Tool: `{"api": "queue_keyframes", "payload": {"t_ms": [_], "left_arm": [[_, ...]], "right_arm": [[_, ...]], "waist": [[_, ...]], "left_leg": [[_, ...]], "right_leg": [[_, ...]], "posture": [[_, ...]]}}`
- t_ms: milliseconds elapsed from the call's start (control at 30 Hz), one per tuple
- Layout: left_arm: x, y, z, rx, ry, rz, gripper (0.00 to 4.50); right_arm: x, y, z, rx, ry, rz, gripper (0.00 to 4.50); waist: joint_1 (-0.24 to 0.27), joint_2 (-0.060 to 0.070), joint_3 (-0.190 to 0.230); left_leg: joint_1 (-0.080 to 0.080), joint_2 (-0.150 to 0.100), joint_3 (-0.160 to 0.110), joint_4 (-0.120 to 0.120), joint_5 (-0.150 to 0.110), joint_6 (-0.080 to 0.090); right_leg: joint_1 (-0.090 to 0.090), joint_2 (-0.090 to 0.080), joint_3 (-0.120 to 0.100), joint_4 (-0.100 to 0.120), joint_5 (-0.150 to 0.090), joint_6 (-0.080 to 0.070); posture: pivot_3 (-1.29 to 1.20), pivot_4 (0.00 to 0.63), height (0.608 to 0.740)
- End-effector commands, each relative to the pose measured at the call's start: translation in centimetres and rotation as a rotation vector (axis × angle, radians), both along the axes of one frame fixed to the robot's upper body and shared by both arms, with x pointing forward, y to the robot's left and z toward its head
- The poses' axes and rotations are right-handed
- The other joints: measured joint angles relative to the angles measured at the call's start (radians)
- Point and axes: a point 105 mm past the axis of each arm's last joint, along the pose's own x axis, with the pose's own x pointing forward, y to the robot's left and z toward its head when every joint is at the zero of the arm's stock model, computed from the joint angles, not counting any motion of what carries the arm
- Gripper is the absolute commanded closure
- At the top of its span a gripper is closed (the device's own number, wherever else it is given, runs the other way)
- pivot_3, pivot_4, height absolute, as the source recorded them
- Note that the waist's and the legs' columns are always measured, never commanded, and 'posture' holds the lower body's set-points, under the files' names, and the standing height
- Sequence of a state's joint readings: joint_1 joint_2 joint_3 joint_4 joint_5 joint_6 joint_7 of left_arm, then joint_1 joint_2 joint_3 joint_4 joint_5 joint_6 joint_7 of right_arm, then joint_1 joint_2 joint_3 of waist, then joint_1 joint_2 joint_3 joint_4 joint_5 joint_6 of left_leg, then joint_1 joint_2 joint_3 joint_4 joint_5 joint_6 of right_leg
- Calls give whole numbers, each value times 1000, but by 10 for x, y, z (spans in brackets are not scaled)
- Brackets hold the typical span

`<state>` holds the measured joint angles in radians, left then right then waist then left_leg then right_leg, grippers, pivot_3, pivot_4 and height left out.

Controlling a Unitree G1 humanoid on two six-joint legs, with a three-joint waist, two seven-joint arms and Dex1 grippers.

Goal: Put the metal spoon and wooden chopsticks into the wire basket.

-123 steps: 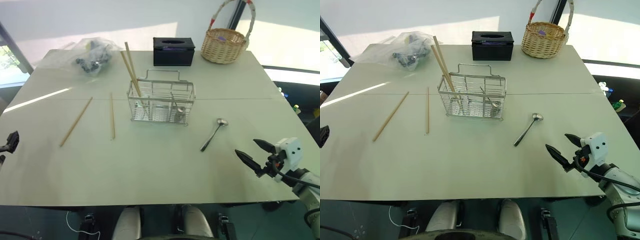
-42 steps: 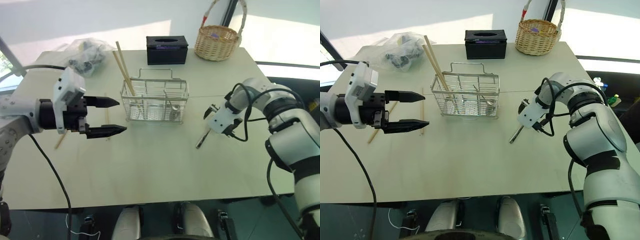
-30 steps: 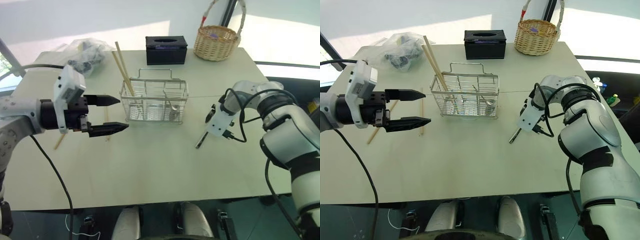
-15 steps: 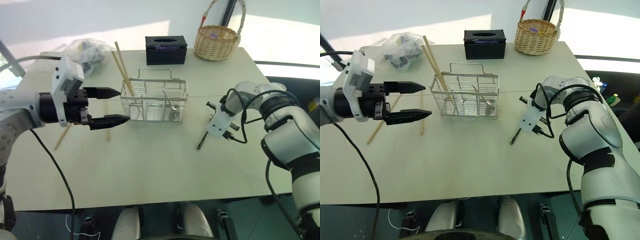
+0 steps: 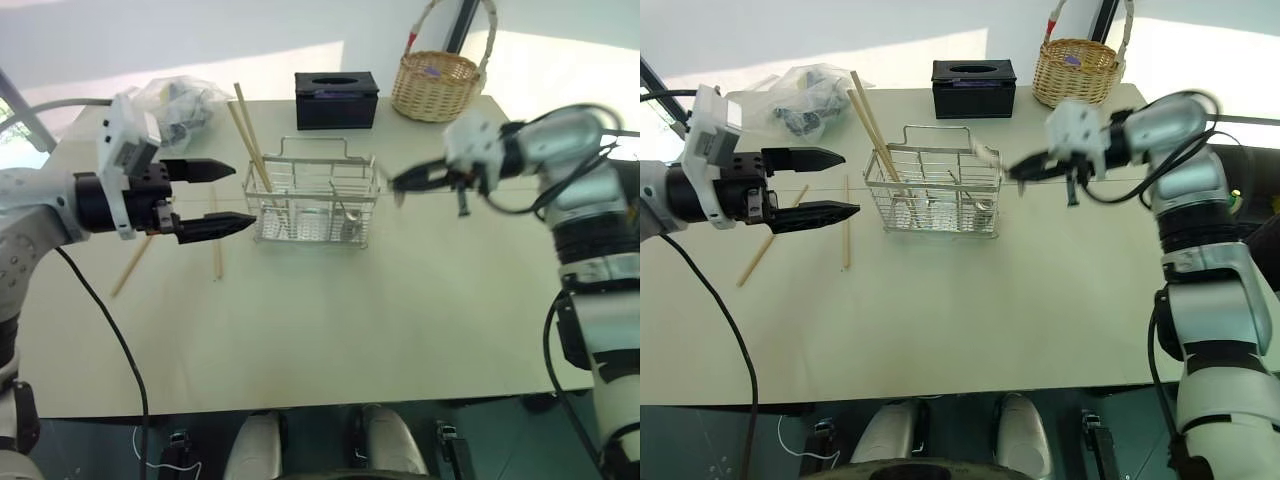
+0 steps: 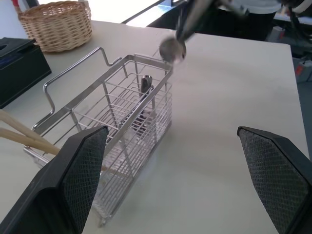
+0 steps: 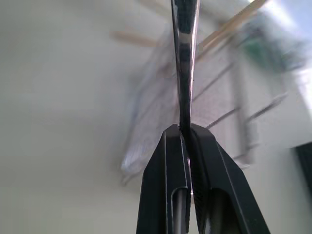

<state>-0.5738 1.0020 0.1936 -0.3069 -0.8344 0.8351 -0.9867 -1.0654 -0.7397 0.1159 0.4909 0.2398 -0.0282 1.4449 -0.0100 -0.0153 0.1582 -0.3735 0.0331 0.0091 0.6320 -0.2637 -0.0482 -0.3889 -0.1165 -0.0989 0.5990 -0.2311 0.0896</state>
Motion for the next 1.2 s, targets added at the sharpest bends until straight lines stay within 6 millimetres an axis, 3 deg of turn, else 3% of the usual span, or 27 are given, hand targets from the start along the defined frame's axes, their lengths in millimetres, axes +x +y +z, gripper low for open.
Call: {"api": "queue_keyframes", "payload": {"t_ms": [33, 167, 300, 433, 700, 800, 967, 1200], "left_arm": [[1, -2, 13, -3, -70, -12, 0], [3, -3, 15, -5, -79, -15, 0], [4, -3, 16, -8, -85, -17, 0], [5, -3, 17, -5, -95, -17, 0], [4, 2, 21, 5, -109, 2, 0], [3, 3, 22, 7, -110, 5, 0], [3, 4, 23, 5, -113, 14, 0], [6, 10, 26, -1, -126, 46, 0]], "right_arm": [[-5, 1, 27, 193, -5, -73, 4443], [-5, 10, 37, 328, 17, -116, 4443], [-4, 31, 34, 442, 65, -134, 4443], [3, 46, 15, 436, 71, -162, 4443], [7, 52, -30, 355, 120, -207, 4443], [9, 51, -38, 346, 146, -234, 3506], [10, 49, -30, 381, 137, -253, 1026], [1, 29, 23, 486, 86, -229, 1026]], "waist": [[-1, -1, 0], [-1, -1, 0], [-4, -1, 0], [-1, -1, 0], [-2, -3, 0], [-4, -2, 0], [-3, -2, 0], [-1, -2, 0]], "left_leg": [[0, 0, 0, 0, 0, 0], [-1, 0, 1, 0, 0, 1], [-1, 0, 2, 0, 0, 1], [-1, 0, 2, 0, 0, 1], [-2, 0, 2, 0, -1, 1], [-2, 0, 2, 0, -1, 1], [-1, 0, 2, 0, -1, 1], [-2, 0, 2, 0, -1, 1]], "right_leg": [[0, 0, 0, 0, 0, 0], [-1, 0, 0, -1, 0, 0], [-2, 0, 0, 1, 0, 0], [-2, 0, 0, 1, 0, 0], [-2, 0, 1, 0, 0, 0], [-3, 0, 1, 1, 0, 0], [-2, 0, 1, 1, 0, 0], [-2, 0, 1, 0, 0, 0]], "posture": [[0, 150, 712], [0, 150, 712], [0, 150, 712], [0, 150, 712], [0, 150, 712], [0, 150, 712], [0, 150, 712], [0, 150, 712]]}}
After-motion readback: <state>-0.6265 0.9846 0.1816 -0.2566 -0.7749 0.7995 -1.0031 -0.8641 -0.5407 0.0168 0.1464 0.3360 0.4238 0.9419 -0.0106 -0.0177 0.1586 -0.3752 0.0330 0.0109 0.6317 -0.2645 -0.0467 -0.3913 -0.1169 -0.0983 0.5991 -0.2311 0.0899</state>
